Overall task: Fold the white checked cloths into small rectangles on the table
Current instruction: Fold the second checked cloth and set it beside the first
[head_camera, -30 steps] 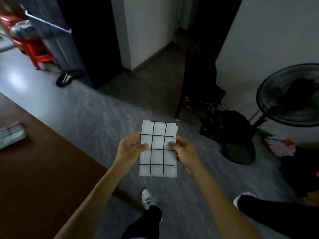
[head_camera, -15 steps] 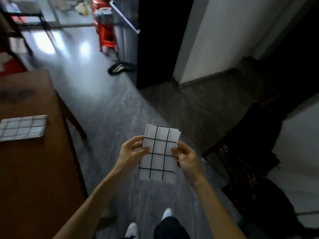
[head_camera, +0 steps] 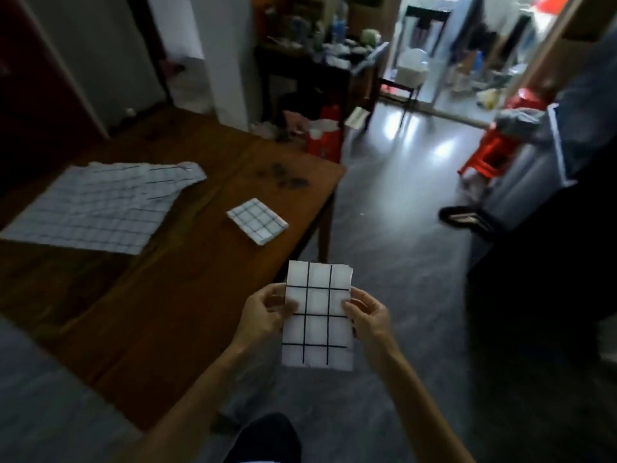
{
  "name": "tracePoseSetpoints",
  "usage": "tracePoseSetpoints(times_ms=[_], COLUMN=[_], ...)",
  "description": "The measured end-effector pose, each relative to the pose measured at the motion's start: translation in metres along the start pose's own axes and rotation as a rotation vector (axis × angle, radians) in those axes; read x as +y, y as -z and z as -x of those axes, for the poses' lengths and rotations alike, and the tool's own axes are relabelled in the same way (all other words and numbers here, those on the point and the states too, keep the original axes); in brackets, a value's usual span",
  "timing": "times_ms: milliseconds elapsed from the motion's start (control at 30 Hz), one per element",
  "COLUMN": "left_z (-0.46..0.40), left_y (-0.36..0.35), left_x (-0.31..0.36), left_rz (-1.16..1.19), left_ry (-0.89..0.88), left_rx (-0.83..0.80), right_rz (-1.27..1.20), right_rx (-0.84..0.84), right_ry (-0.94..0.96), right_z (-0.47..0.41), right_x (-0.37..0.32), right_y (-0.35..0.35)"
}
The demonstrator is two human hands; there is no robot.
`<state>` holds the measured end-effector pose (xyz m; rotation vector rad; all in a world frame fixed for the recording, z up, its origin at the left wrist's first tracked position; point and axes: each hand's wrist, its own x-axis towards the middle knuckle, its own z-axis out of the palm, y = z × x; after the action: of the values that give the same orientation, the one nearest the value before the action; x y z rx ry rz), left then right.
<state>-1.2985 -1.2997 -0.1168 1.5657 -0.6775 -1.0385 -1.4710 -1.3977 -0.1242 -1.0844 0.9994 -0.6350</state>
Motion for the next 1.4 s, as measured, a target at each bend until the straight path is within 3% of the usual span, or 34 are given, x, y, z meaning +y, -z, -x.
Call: tracePoseSetpoints(times_ms=[200, 333, 800, 933, 1167, 1267, 1400], left_z=[-0.038, -0.079, -0.197, -0.207, -0.205, -0.198, -0.173], left_y=[0.053, 0.093, 0.161, 0.167, 0.154, 0.151, 0.151], left_x=[-0.009, -0.031, -0.108, -0.113, -0.105, -0.091, -0.055], left_rz=[0.004, 0.027, 0.03, -0.048, -0.569, -0.607, -0.423], left_ry=[0.026, 0.08, 0.427, 0.483, 0.473, 0.513, 0.45], left_rx=[0.359, 0.509, 0.721, 0.8, 0.887, 0.937, 1.032], right_rz=[0.182, 0.316, 0.858, 1.014, 1.058, 1.009, 0.942], right_rx=[-0.255, -0.362, -0.562, -0.649, -0.732, -0.823, -0.956], right_ry=[-0.049, -0.056, -0.111, -0.015, 0.087, 0.117, 0.238], right_z=[-0.092, -0.152, -0.306, -0.327, -0.341, -0.336, -0.323], right_x=[-0.012, -0.01, 0.022, 0.039, 0.048, 0.033, 0.003], right_y=[-0.065, -0.118, -0.233, -0.244, -0.241, -0.245, -0.263])
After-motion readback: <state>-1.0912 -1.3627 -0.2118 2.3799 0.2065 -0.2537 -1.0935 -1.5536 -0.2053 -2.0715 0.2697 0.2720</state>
